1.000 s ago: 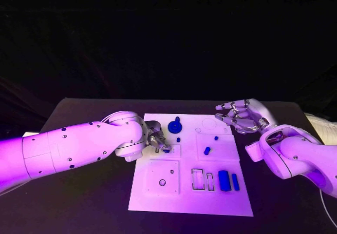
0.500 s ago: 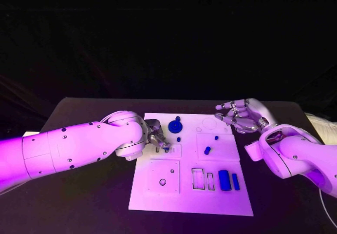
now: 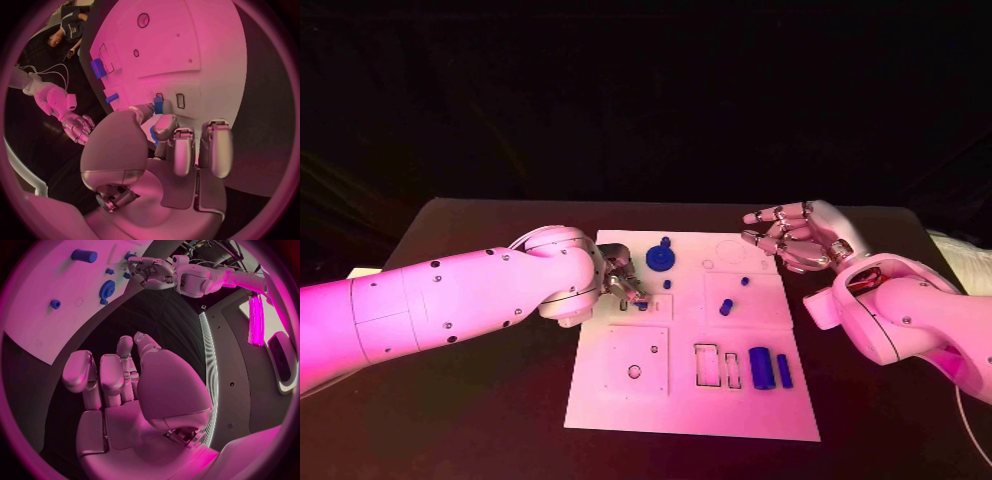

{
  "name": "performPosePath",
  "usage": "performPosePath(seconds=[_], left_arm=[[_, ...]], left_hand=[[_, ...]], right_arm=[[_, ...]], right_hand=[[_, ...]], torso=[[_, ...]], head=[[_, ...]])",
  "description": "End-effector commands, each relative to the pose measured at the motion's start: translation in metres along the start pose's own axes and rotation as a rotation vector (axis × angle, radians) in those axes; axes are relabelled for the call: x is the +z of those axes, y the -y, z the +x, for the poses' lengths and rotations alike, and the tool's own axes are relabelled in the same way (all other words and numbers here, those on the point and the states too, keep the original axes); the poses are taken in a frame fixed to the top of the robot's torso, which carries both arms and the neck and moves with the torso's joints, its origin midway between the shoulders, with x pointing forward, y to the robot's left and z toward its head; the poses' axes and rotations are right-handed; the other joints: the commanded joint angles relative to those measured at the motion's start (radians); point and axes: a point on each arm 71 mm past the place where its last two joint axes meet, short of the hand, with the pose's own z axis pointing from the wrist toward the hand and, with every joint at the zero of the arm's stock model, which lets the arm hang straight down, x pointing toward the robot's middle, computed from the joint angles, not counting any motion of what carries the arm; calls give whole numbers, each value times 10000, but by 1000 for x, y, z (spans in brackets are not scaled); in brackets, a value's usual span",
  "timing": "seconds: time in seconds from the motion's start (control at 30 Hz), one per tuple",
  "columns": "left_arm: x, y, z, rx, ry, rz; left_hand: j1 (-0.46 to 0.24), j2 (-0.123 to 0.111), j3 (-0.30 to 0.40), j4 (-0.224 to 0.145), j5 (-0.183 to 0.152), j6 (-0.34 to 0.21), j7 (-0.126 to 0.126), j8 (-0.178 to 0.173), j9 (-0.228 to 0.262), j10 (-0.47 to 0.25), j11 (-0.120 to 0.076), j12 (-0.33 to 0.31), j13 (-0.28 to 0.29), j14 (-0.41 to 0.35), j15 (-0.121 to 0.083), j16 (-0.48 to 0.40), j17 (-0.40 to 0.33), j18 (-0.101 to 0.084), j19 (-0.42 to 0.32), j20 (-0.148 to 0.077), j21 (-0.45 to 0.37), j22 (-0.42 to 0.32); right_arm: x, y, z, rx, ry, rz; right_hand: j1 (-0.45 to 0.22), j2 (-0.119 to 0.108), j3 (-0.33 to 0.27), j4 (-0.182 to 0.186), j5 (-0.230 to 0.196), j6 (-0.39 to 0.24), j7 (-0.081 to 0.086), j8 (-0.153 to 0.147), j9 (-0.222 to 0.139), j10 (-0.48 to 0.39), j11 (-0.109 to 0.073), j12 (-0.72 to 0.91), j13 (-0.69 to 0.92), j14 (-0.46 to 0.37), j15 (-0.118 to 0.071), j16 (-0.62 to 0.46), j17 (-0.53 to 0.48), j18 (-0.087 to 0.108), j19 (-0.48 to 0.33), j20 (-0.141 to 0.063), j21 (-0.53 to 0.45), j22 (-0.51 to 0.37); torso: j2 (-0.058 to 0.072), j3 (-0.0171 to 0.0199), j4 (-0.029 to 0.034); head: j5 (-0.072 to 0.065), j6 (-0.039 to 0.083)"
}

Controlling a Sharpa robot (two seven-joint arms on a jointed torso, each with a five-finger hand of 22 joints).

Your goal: Assemble the parts on the task board

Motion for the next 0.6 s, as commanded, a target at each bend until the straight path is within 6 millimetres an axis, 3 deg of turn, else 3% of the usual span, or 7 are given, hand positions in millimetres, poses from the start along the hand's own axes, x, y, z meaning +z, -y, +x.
performPosePath(seconds=[0.03,0.6], left_arm=[[1,-2,3,284,-282,-230],[1,-3,5,365,-575,-255]], left_hand=[[-7,89,1679,-1601,21,45,-58,76,29,33,24,-30,0,1033,4,31,2633,-89,325,-16,14,1439],[-259,31,1821,-1614,114,82,-100,207,148,61,-3,-21,-11,1033,-12,31,2633,-87,324,-25,8,1441]], right_arm=[[0,0,2,63,-151,-38],[1,2,1,62,-153,24]], right_hand=[[78,36,1,82,28,-56,41,62,9,-65,1,-54,-9,23,-67,-37,-6,182,-61,-27,-37,-12],[52,49,-6,114,35,-54,43,66,11,-61,4,-47,-21,26,-64,-41,-1,182,-60,-25,-44,-16]], torso=[[-2,1,9],[-7,3,11]], head=[[-5,-14],[9,-59]])
